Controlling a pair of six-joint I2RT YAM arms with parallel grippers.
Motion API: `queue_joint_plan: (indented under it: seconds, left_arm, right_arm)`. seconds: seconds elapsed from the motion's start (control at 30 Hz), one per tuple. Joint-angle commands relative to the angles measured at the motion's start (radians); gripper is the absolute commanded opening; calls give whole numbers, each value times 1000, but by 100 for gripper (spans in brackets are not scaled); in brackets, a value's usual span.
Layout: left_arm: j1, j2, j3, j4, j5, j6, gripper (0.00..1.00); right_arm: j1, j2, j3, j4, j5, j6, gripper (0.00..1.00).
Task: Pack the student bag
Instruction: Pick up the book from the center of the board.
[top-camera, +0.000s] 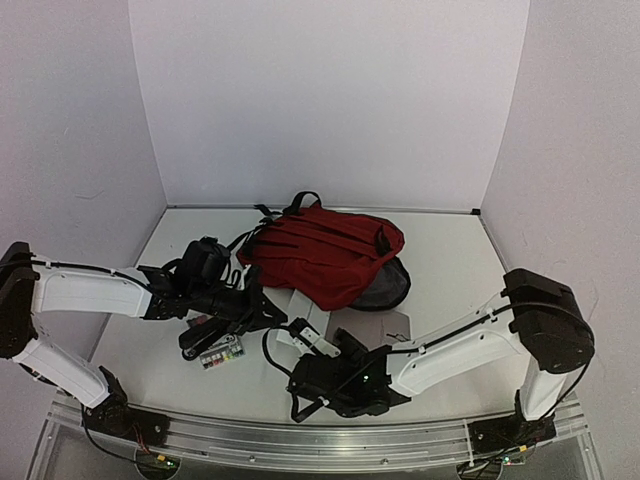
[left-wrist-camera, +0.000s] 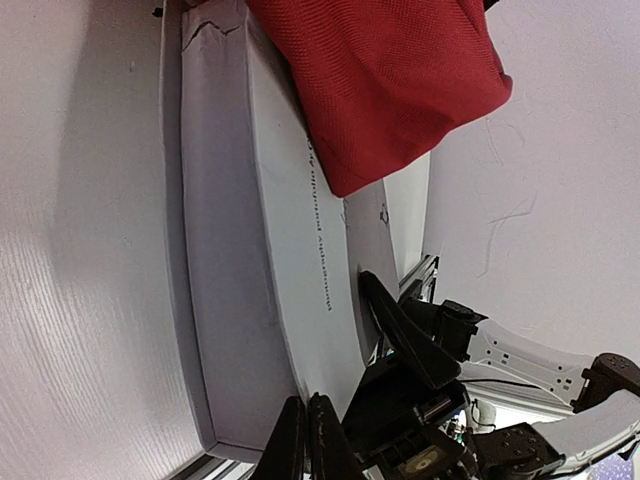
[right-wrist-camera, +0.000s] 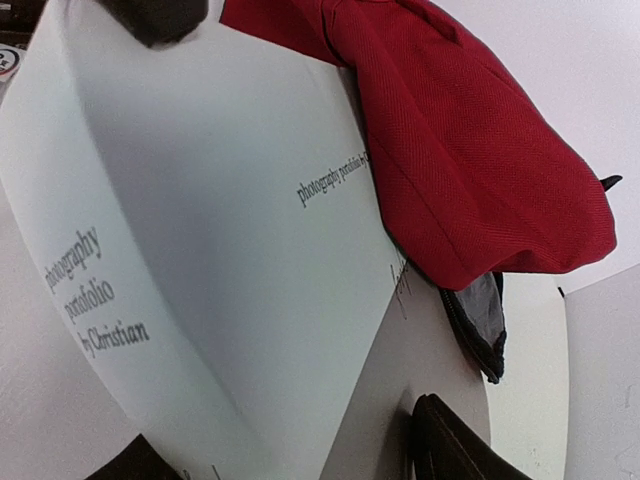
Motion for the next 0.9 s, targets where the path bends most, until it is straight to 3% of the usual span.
queue_joint_plan:
  seconds: [0.0, 0.1, 0.27, 0.43, 0.67, 0.87]
  left_arm:
    - [9, -41, 63, 28, 4, 5, 0]
    - [29, -48, 79, -28, 8, 21, 5]
    - [93, -120, 123, -178, -9, 91, 46]
    - [149, -229, 234, -439, -138, 240, 74]
    - [205, -299, 320, -623, -234, 364, 89]
    - [206, -231, 405, -664, -253, 483, 91]
  right_arm:
    - [-2, -28, 18, -26, 18, 36, 49]
    - [2, -83, 2, -26, -41, 41, 40]
    - [4, -241, -32, -26, -186, 51, 38]
    - [3, -426, -40, -41, -311, 54, 37]
    - [-10, -546, 41, -84, -348, 65, 36]
    - [-179, -625, 52, -76, -466, 104, 27]
